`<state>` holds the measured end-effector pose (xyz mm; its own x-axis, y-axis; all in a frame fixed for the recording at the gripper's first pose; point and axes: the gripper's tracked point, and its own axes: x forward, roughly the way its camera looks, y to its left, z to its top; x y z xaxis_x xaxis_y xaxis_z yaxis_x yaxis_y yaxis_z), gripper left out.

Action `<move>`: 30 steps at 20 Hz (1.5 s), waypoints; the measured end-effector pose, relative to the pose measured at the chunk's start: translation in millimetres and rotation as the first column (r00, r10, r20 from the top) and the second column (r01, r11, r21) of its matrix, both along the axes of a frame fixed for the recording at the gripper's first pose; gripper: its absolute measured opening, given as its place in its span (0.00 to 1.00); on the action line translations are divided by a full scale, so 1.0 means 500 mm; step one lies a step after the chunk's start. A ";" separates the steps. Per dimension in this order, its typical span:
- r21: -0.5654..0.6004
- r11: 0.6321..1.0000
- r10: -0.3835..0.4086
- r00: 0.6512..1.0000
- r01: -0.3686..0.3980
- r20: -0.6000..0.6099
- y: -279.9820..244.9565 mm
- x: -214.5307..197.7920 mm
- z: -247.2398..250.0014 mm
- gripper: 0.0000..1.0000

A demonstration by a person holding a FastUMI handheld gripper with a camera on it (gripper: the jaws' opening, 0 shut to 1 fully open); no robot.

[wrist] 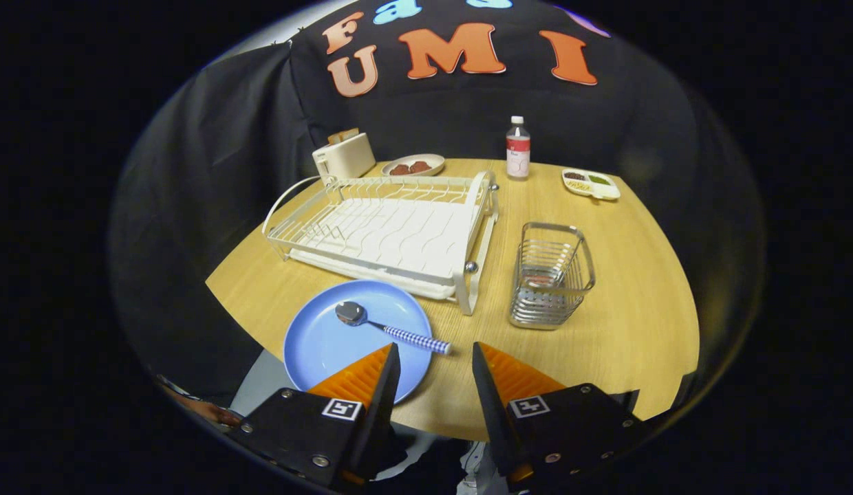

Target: Take the plate from the dish rack, then take the spoon from the basket and place it into the plate.

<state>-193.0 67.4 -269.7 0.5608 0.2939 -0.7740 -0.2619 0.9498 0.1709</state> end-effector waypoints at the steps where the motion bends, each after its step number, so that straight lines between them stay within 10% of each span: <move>1: -0.003 1.000 -0.016 0.999 0.016 0.045 -0.014 0.020 0.034 0.69; 11: 0.042 0.988 -0.153 0.891 0.149 0.428 -0.135 0.194 0.379 0.87; 21: 0.077 0.965 -0.233 0.689 0.250 0.687 -0.216 0.273 0.644 0.97; 30: 0.046 0.965 -0.220 0.696 0.260 0.683 -0.218 0.286 0.616 0.97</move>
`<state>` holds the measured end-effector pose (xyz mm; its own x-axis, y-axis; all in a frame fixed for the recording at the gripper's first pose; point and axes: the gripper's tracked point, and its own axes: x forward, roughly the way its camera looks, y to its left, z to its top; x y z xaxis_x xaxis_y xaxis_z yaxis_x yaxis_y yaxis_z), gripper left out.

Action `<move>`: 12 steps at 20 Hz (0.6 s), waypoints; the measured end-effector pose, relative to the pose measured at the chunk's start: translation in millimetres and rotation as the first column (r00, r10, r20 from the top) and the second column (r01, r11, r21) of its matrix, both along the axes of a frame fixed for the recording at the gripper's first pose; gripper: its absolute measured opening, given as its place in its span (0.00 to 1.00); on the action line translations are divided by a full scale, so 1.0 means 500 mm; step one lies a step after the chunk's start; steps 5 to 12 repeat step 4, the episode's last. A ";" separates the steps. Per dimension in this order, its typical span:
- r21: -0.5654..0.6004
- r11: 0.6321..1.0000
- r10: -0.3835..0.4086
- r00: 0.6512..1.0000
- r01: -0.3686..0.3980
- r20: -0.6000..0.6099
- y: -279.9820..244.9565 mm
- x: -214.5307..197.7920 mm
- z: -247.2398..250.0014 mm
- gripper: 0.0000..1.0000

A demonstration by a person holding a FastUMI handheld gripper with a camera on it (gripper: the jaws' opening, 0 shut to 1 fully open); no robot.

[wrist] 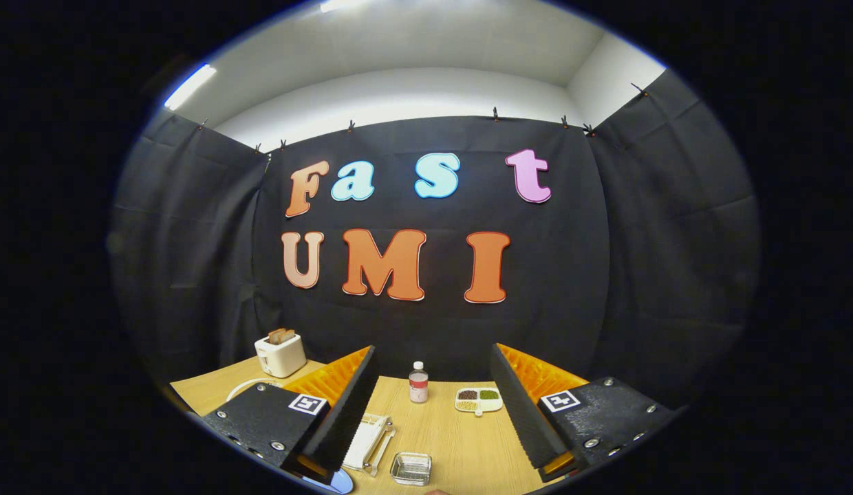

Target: Take the plate from the dish rack, then take the spoon from the basket and place it into the plate.

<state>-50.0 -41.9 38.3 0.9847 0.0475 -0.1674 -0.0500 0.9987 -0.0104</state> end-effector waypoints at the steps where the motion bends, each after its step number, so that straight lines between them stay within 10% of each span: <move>1: 0.002 1.000 0.003 1.000 -0.003 -0.001 0.001 0.001 -0.001 0.97; 12: 0.009 1.000 0.027 1.000 -0.027 -0.001 0.017 0.004 -0.002 0.97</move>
